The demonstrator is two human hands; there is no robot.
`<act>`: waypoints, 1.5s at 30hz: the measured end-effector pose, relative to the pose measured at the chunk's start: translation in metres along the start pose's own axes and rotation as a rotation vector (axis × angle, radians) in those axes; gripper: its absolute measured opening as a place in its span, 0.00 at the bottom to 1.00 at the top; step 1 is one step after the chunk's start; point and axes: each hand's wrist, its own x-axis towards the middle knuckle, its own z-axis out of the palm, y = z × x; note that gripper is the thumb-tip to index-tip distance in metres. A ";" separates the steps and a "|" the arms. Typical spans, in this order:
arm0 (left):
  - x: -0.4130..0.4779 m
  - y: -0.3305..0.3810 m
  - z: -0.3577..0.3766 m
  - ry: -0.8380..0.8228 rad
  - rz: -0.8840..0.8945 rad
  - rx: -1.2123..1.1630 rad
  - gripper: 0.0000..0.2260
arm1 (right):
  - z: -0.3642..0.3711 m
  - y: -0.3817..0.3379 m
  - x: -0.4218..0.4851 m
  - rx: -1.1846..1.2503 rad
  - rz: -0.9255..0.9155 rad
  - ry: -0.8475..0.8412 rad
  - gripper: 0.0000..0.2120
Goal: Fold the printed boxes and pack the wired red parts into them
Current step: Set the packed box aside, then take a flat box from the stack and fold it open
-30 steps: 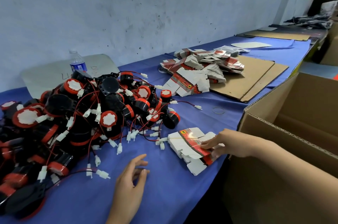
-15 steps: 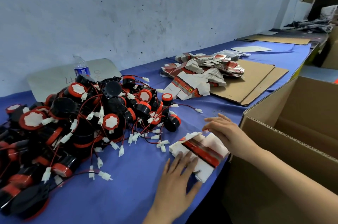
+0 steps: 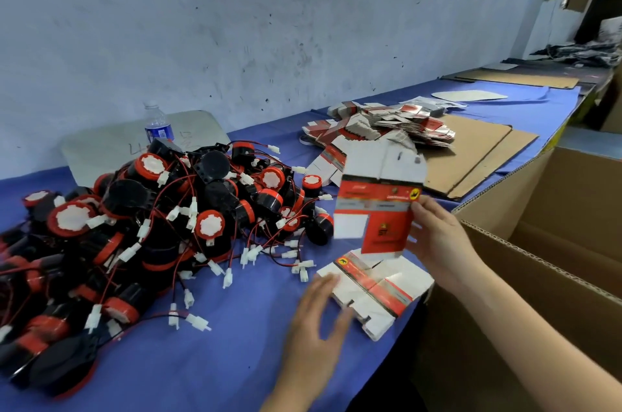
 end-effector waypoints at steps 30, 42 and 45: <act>-0.023 0.023 -0.046 0.328 0.008 -0.467 0.62 | 0.091 0.078 -0.088 -0.183 0.219 -0.676 0.21; -0.033 0.028 -0.067 0.229 0.094 -0.363 0.48 | 0.103 0.074 -0.078 -0.276 -0.418 -0.498 0.26; -0.032 0.036 -0.075 0.249 0.046 -0.480 0.50 | 0.102 0.067 -0.073 -0.401 -0.544 -0.509 0.26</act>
